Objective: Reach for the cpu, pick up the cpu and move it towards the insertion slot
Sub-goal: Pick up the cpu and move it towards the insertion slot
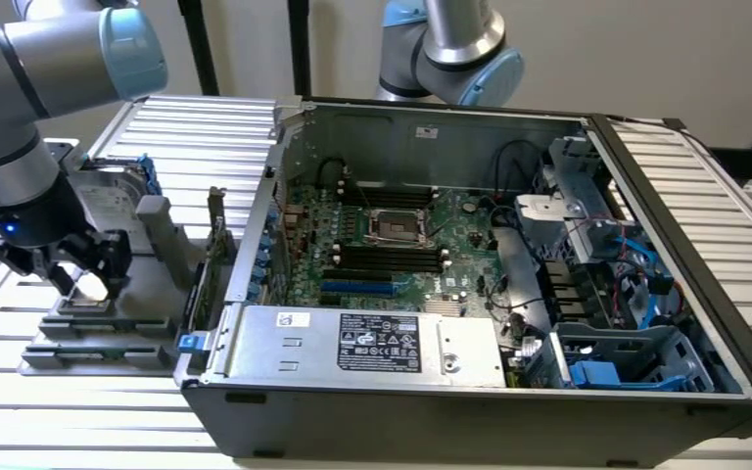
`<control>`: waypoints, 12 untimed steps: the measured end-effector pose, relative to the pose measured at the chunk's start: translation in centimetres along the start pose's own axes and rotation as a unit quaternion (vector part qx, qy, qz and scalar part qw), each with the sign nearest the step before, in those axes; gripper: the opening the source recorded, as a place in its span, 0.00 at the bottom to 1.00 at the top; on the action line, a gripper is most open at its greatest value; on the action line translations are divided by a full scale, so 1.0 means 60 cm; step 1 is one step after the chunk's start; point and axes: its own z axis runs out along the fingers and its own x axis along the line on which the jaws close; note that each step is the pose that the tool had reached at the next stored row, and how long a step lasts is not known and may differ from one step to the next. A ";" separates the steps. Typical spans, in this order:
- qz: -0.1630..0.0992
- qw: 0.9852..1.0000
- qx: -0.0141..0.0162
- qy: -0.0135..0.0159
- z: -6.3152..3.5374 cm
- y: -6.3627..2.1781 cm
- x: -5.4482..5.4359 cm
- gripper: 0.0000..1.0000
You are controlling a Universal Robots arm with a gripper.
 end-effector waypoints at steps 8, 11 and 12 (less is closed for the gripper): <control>0.000 1.000 0.000 0.000 0.000 0.000 0.000 0.55; 0.000 1.000 0.000 0.000 0.000 0.000 0.000 0.54; 0.000 1.000 0.000 0.000 0.000 0.000 0.000 0.54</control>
